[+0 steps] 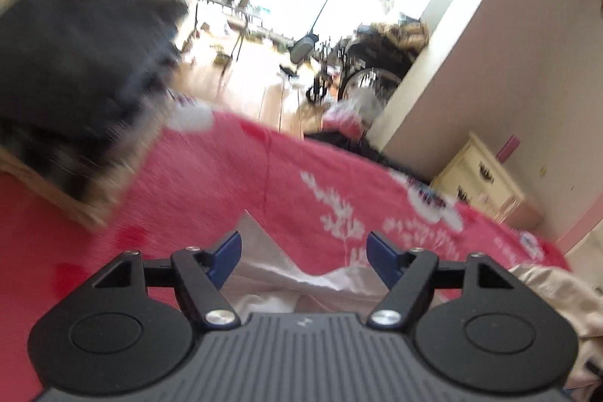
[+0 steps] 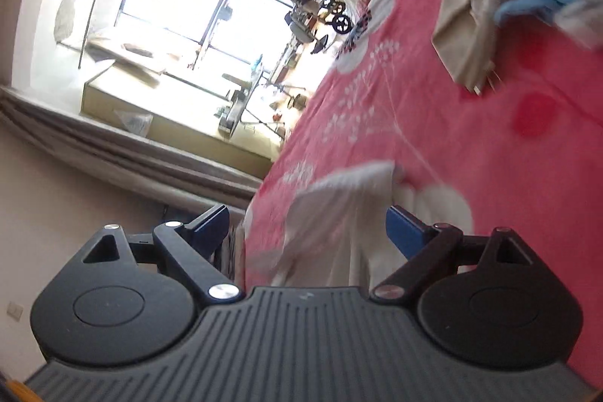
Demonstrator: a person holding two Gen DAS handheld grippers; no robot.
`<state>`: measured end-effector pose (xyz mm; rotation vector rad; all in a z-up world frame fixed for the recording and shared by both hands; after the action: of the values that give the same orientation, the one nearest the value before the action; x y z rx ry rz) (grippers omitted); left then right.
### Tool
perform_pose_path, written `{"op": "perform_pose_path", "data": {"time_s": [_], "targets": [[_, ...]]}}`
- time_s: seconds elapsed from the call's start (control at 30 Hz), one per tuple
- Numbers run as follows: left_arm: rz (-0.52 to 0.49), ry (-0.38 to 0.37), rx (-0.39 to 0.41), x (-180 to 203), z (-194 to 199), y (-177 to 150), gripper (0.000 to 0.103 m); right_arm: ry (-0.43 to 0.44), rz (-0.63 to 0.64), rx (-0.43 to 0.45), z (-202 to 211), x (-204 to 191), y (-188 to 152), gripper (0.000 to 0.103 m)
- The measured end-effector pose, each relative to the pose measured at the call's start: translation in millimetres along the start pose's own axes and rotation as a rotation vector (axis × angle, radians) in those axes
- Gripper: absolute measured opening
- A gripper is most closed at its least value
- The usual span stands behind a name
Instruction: Fold clothes
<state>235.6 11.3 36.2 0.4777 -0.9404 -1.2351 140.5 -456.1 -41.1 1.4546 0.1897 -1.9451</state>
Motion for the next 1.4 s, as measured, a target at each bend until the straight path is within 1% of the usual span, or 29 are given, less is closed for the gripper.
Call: {"op": "perform_pose_path", "data": {"time_s": [0.07, 0.17, 0.23, 0.3, 0.33, 0.4, 0.5, 0.57, 0.6, 0.63, 0.67, 0.73, 0.8, 0.83, 0.9, 0.97, 1.03, 1.07, 1.13, 1.17, 1.2, 1.23, 1.27, 1.33, 1.4], "targets": [[-0.019, 0.021, 0.054, -15, 50, 9, 0.074, -0.024, 0.068, -0.018, 22, -14, -20, 0.090], [-0.062, 0.071, 0.139, -39, 124, 21, 0.076, -0.038, 0.202, -0.015, 59, -42, -54, 0.090], [-0.097, 0.136, 0.210, -59, 181, 33, 0.079, -0.003, 0.303, 0.018, 94, -66, -78, 0.090], [-0.132, 0.205, 0.259, -75, 226, 42, 0.082, 0.033, 0.410, 0.061, 124, -91, -102, 0.090], [-0.151, 0.245, 0.270, -82, 245, 42, 0.085, 0.054, 0.454, 0.081, 136, -101, -114, 0.090], [-0.187, 0.313, 0.280, -95, 280, 39, 0.087, 0.093, 0.505, 0.088, 150, -117, -140, 0.090], [-0.215, 0.301, 0.183, -113, 302, 3, 0.087, 0.103, 0.546, -0.007, 136, -132, -180, 0.089], [-0.212, 0.247, 0.084, -120, 298, -32, 0.087, 0.092, 0.587, -0.081, 114, -141, -212, 0.087], [-0.214, 0.224, 0.050, -119, 292, -49, 0.086, 0.087, 0.606, -0.119, 102, -145, -229, 0.082], [-0.216, 0.201, 0.016, -119, 286, -65, 0.084, 0.084, 0.621, -0.158, 87, -148, -245, 0.075], [-0.218, 0.178, -0.019, -119, 280, -82, 0.083, 0.080, 0.636, -0.198, 73, -151, -262, 0.072], [-0.221, 0.132, -0.087, -118, 269, -115, 0.080, 0.059, 0.661, -0.267, 42, -156, -291, 0.058], [-0.225, 0.086, -0.156, -117, 257, -148, 0.079, 0.027, 0.670, -0.316, 15, -160, -311, 0.051], [-0.226, 0.063, -0.190, -117, 252, -165, 0.078, 0.014, 0.662, -0.335, 3, -159, -317, 0.048], [-0.229, 0.017, -0.258, -116, 240, -198, 0.075, -0.018, 0.653, -0.370, -22, -158, -326, 0.048], [-0.232, -0.030, -0.327, -115, 229, -231, 0.067, -0.056, 0.649, -0.402, -46, -156, -333, 0.047], [-0.234, -0.077, -0.395, -114, 217, -264, 0.052, -0.091, 0.652, -0.444, -68, -153, -343, 0.047], [-0.235, -0.097, -0.419, -114, 213, -278, 0.049, -0.107, 0.652, -0.467, -79, -151, -348, 0.047], [-0.239, -0.119, -0.411, -114, 214, -280, 0.032, -0.147, 0.678, -0.514, -99, -149, -361, 0.047], [-0.241, -0.126, -0.406, -115, 215, -280, 0.027, -0.175, 0.700, -0.534, -108, -146, -367, 0.047], [-0.242, -0.128, -0.403, -116, 217, -281, 0.020, -0.203, 0.722, -0.555, -116, -144, -373, 0.047], [-0.243, -0.130, -0.398, -115, 216, -280, 0.012, -0.230, 0.745, -0.575, -125, -141, -378, 0.042], [-0.242, -0.134, -0.389, -114, 217, -281, 0.009, -0.258, 0.767, -0.594, -133, -135, -382, 0.038], [-0.236, -0.150, -0.367, -112, 221, -279, 0.003, -0.282, 0.770, -0.602, -137, -128, -382, 0.018], [-0.239, -0.174, -0.340, -107, 228, -274, 0.002, -0.288, 0.754, -0.595, -135, -123, -377, 0.015]]}}
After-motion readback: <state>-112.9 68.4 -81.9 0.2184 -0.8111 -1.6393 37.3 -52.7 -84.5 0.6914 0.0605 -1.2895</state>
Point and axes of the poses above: each gripper's, at about its wrist camera, not at the fingertips, and z roughly against the way its jaws point, x to its right, y to its top, the point moved 1 cm from there along -z, roughly the way its jaws point, and after that the axes turned 5 degrees about -z, right-handed, at the moved point
